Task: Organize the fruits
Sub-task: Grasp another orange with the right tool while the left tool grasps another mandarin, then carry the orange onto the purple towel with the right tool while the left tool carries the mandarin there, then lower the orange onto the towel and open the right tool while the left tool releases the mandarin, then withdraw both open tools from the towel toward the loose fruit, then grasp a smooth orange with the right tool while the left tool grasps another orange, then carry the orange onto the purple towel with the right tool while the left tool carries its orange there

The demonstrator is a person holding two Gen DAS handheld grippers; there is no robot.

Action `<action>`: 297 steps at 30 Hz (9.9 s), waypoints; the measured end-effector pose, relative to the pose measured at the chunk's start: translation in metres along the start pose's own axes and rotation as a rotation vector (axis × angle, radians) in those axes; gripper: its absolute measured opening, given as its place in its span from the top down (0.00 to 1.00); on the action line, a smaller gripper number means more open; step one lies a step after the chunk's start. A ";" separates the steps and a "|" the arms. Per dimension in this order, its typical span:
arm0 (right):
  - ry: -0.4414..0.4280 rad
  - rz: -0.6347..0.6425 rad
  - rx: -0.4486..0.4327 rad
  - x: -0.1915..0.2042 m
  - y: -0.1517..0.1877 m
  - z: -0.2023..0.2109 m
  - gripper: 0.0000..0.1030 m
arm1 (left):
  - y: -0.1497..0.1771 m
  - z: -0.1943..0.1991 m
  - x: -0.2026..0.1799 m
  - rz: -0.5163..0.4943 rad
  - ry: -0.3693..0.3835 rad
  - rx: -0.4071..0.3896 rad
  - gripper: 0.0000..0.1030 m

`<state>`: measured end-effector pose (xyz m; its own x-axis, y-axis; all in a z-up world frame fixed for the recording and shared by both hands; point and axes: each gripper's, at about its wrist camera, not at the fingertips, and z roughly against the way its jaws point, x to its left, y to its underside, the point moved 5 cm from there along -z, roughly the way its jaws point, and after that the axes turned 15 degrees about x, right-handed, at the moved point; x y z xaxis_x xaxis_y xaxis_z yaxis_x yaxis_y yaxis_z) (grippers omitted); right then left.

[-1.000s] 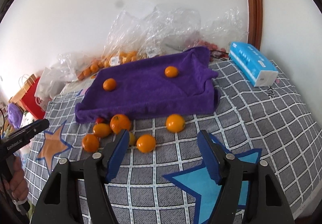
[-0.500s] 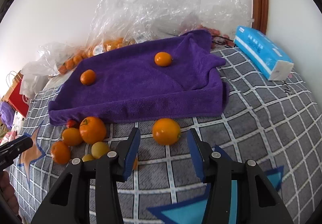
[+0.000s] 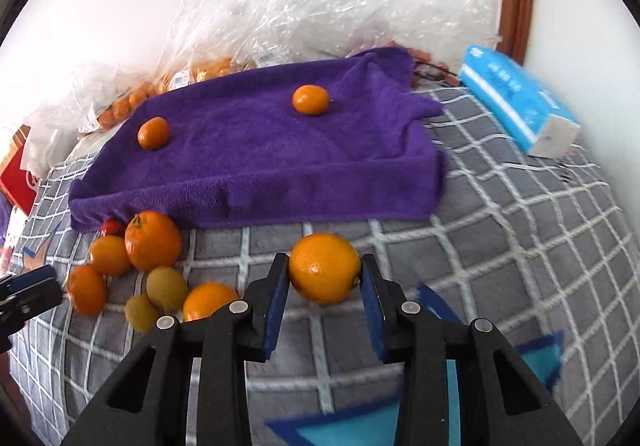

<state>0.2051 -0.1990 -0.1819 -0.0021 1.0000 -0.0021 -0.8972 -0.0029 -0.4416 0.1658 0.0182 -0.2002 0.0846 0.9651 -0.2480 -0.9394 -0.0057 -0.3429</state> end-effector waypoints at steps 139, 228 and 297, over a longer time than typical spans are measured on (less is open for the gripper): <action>-0.004 -0.003 -0.121 0.012 -0.109 -0.037 0.46 | -0.123 -0.025 0.027 0.068 0.003 -0.220 0.58; -0.081 0.009 -0.133 0.005 0.018 0.018 0.68 | -0.011 -0.008 0.009 -0.022 -0.038 -0.086 0.67; -0.084 0.036 -0.305 0.028 -0.101 0.061 0.68 | -0.111 0.076 0.013 0.053 0.119 -0.422 0.67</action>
<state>0.2685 -0.1704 -0.0822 -0.0792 0.9958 0.0455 -0.7218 -0.0258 -0.6916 0.2463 0.0512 -0.0963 0.1012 0.9239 -0.3690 -0.7274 -0.1843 -0.6610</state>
